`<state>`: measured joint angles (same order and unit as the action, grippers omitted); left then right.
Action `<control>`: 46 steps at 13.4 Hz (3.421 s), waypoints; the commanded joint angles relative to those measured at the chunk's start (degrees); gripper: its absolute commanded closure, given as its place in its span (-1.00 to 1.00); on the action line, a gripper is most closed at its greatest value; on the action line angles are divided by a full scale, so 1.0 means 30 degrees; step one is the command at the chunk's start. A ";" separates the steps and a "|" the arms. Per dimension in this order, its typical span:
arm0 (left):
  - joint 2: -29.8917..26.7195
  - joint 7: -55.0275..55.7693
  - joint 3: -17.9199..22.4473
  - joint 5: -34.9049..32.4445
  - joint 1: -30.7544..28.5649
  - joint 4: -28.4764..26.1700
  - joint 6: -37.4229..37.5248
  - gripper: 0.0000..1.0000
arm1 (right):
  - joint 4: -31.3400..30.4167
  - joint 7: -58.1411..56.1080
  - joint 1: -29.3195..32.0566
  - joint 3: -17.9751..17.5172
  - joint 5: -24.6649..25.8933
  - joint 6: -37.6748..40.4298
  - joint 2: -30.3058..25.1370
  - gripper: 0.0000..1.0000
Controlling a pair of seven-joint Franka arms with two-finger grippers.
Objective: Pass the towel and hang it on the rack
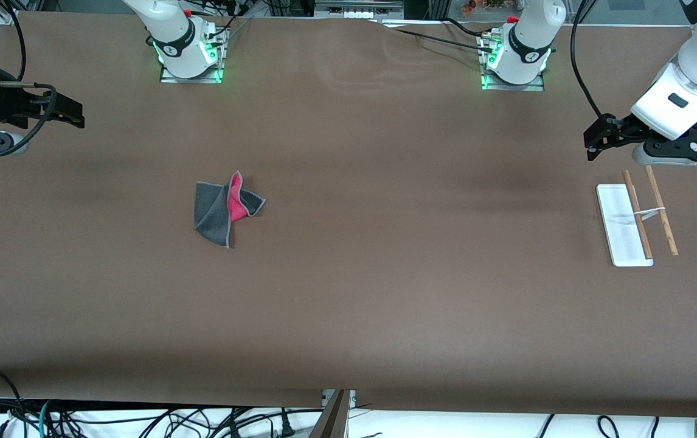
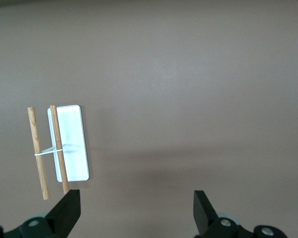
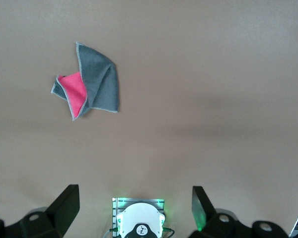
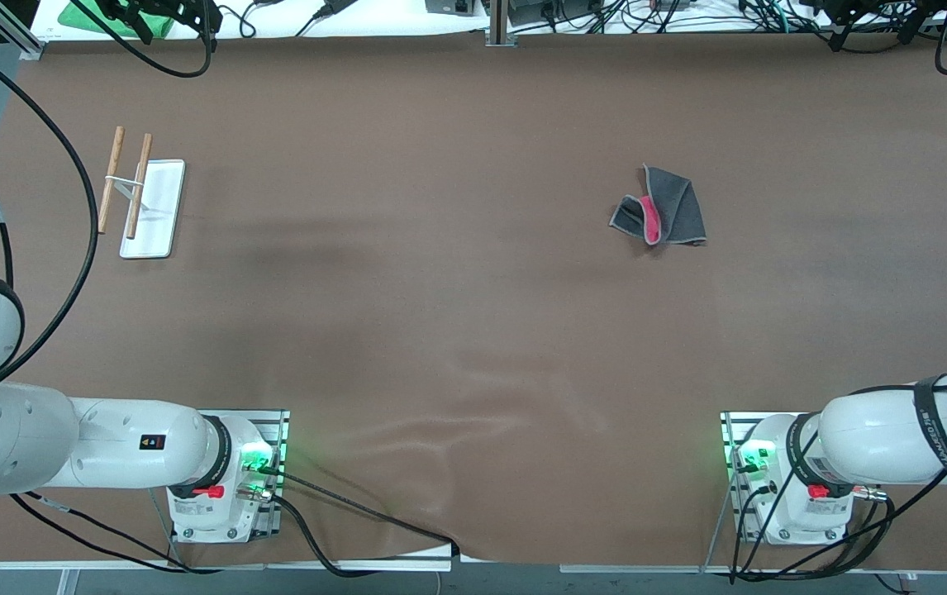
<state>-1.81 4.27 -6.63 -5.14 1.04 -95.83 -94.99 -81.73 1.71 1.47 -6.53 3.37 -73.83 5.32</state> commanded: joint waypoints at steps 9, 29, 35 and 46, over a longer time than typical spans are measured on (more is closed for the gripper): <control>0.0309 0.0013 -0.0046 0.0042 0.0034 0.0714 0.0492 -1.00 | 0.0409 0.0132 -0.1249 -0.0079 -0.0243 -0.0789 0.0918 -1.00; 0.0485 0.0072 -0.0046 0.0042 -0.0025 0.0714 0.0492 -1.00 | -0.4008 -0.1859 -0.6467 -0.0080 -0.0800 -1.1388 0.9624 -1.00; 0.0485 0.0071 -0.0046 0.0042 -0.0025 0.0714 0.0492 -1.00 | -0.5830 -0.1977 -0.6467 -0.0079 -0.0770 -1.3825 0.9624 -1.00; 0.0485 0.0042 -0.0046 0.0042 -0.0083 0.0685 0.0521 -1.00 | -0.9406 -0.3999 -0.6028 -0.0606 -0.0770 -1.6052 0.7719 -0.05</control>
<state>-1.10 4.27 -6.64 -5.13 1.02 -95.61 -94.86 -107.36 -9.30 -16.76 -7.52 2.13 -120.75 30.64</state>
